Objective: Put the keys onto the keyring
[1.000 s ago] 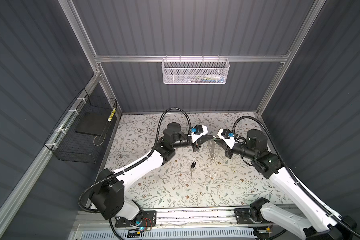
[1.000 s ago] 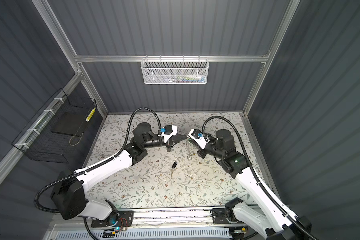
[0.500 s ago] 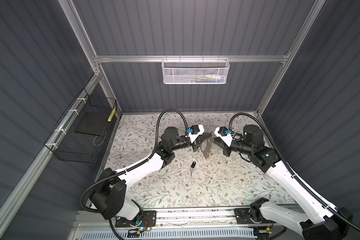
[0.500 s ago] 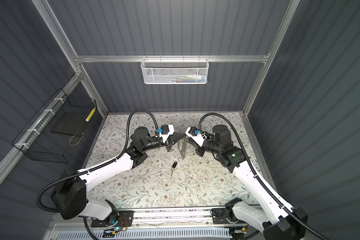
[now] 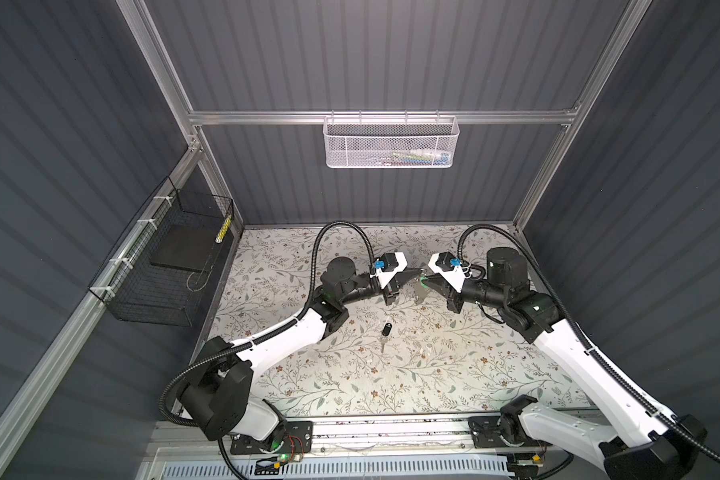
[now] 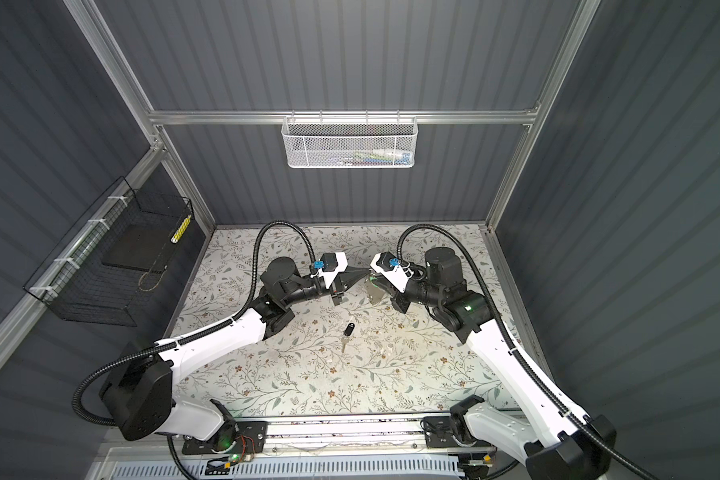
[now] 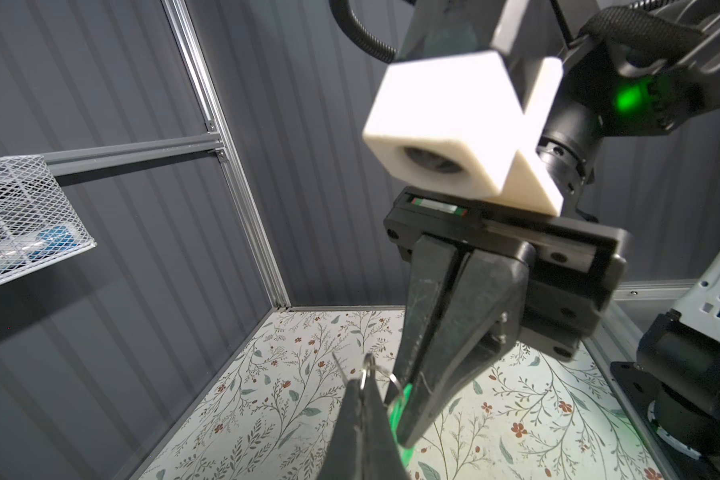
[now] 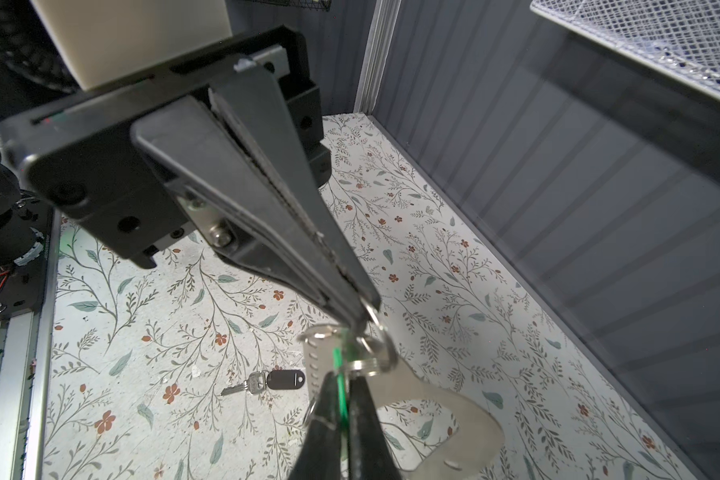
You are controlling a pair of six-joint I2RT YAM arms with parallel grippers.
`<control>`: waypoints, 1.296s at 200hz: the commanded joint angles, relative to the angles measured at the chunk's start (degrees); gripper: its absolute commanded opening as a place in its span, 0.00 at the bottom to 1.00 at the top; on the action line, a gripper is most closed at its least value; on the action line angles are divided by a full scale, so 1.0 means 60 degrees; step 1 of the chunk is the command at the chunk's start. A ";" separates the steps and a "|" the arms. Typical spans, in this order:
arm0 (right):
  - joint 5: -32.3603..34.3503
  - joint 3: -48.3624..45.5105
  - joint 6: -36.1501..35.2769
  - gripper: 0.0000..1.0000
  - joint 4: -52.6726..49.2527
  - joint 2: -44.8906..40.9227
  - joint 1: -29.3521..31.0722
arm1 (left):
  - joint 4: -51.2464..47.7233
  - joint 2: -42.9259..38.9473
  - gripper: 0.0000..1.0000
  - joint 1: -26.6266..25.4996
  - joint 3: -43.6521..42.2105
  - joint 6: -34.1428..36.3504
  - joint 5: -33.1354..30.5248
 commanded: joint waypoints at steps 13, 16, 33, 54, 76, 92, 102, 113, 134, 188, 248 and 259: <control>0.0277 0.0429 -0.0225 0.00 -0.0379 -0.0128 0.0023 | -0.0416 -0.0375 0.00 -0.0035 0.0219 0.0565 0.0019; 0.0307 0.0458 -0.0247 0.00 -0.0432 -0.0120 0.0024 | -0.0482 -0.0392 0.00 -0.0035 0.0224 0.0608 0.0024; 0.0462 0.0548 -0.0378 0.00 -0.0549 -0.0115 0.0002 | -0.0895 -0.0479 0.00 -0.0042 0.0306 0.0912 0.0003; 0.0593 0.0600 -0.0514 0.00 -0.0982 -0.0131 -0.0033 | -0.1344 -0.0594 0.00 -0.0029 0.0373 0.1274 -0.0084; 0.0770 0.0664 -0.0740 0.00 -0.1276 -0.0175 -0.0063 | -0.2053 -0.0729 0.00 -0.0026 0.0524 0.1727 -0.0226; 0.0876 0.0752 -0.0949 0.00 -0.1506 -0.0190 -0.0089 | -0.2637 -0.0806 0.00 -0.0003 0.0649 0.2042 -0.0230; 0.0888 0.0837 -0.1142 0.00 -0.1752 -0.0151 -0.0096 | -0.2944 -0.0814 0.00 -0.0014 0.0757 0.2202 -0.0195; 0.0965 0.0966 -0.1349 0.00 -0.2054 -0.0068 -0.0096 | -0.3240 -0.0807 0.00 -0.0002 0.0849 0.2345 -0.0152; 0.1063 0.1163 -0.1566 0.00 -0.2337 0.0000 -0.0107 | -0.3658 -0.0742 0.00 -0.0014 0.1021 0.2511 -0.0118; 0.0924 0.1458 -0.1875 0.00 -0.2537 0.0282 -0.0121 | -0.3993 -0.0364 0.12 0.0081 0.1246 0.2055 0.0041; 0.1249 0.2046 -0.2651 0.00 -0.3306 0.1357 -0.0108 | -0.1670 -0.0639 0.49 0.1227 -0.0043 -0.0331 0.0061; 0.1355 0.2164 -0.2808 0.00 -0.3447 0.1618 -0.0082 | -0.1798 -0.0778 0.50 0.1257 -0.0151 -0.0286 -0.0282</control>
